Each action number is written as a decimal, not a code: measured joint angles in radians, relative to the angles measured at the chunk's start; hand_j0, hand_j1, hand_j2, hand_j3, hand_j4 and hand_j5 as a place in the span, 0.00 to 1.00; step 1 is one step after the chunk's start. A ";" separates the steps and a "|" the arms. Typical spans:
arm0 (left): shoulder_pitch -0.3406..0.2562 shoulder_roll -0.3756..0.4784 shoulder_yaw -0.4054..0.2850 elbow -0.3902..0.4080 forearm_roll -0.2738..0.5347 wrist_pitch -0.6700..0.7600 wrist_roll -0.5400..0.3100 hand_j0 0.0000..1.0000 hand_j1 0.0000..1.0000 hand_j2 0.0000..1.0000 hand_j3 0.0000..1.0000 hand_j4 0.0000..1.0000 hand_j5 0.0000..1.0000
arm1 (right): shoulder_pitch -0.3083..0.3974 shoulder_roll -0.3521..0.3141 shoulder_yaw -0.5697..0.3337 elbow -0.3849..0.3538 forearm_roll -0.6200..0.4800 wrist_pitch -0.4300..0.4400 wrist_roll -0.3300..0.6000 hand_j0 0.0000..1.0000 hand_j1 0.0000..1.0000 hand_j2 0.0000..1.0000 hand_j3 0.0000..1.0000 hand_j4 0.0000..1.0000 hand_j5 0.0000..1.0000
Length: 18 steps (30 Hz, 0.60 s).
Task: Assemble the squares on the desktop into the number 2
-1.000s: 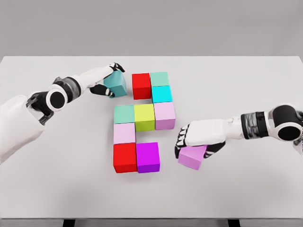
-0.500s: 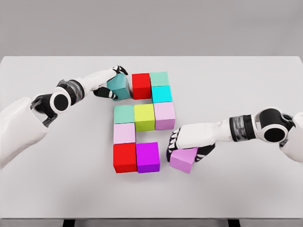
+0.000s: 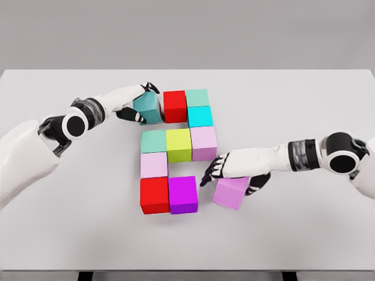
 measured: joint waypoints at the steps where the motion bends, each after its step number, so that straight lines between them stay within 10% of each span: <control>1: 0.002 0.000 0.000 0.000 0.000 0.000 0.001 0.76 0.76 0.76 0.76 0.76 0.76 | 0.000 -0.001 0.000 0.002 -0.002 0.001 0.000 1.00 1.00 1.00 1.00 1.00 1.00; 18: -0.006 -0.007 0.001 0.011 -0.018 0.004 0.039 0.90 0.90 0.90 0.90 0.90 0.90 | 0.000 -0.019 0.005 -0.009 -0.002 0.008 -0.007 1.00 1.00 1.00 1.00 1.00 1.00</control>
